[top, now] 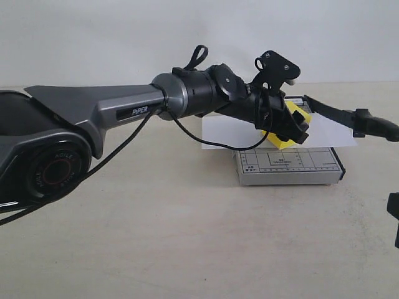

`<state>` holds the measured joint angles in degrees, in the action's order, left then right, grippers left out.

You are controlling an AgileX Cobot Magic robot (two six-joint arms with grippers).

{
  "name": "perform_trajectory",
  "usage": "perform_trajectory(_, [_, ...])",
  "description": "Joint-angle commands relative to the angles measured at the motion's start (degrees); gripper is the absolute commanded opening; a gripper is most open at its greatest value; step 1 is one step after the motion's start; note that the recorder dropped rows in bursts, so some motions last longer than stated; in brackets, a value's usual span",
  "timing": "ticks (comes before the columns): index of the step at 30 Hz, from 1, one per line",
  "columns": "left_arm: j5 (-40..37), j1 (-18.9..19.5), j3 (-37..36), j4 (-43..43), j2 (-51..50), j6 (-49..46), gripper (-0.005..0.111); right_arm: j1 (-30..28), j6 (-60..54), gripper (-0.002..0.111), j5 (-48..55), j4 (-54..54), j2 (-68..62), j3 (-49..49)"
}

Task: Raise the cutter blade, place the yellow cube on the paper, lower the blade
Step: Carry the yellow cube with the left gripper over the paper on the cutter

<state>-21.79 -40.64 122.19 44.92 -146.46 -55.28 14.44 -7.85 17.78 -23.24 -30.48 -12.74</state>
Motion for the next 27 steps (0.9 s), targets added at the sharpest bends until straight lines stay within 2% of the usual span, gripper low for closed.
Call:
perform_trajectory(1, [-1.74, -0.27, 0.29, 0.71, 0.15, 4.74, 0.070, -0.13, -0.20, 0.000, -0.33, -0.20, -0.10, 0.09])
perform_trajectory(3, [-1.77, -0.27, 0.29, 0.59, 0.54, 7.71, 0.065, -0.13, -0.20, 0.000, -0.33, -0.20, -0.10, 0.09])
perform_trajectory(7, [-2.19, -0.51, 0.29, 0.28, 2.23, 7.71, 0.055, -0.13, -0.20, 0.000, -0.33, -0.20, -0.10, 0.09])
perform_trajectory(19, [-10.06, -0.63, 0.29, 0.30, 6.08, 7.71, 0.053, -0.13, -0.09, 0.000, -0.43, -0.20, -0.10, 0.09])
perform_trajectory(23, [-12.56, -0.63, 0.29, 0.66, 5.78, 10.96, 0.039, -0.13, -0.09, 0.000, -0.43, -0.20, -0.10, 0.09])
perform_trajectory(27, [-7.20, -0.63, 0.29, 0.30, 5.78, 10.01, 0.022, -0.13, -0.09, 0.000, -0.43, -0.20, -0.10, 0.09])
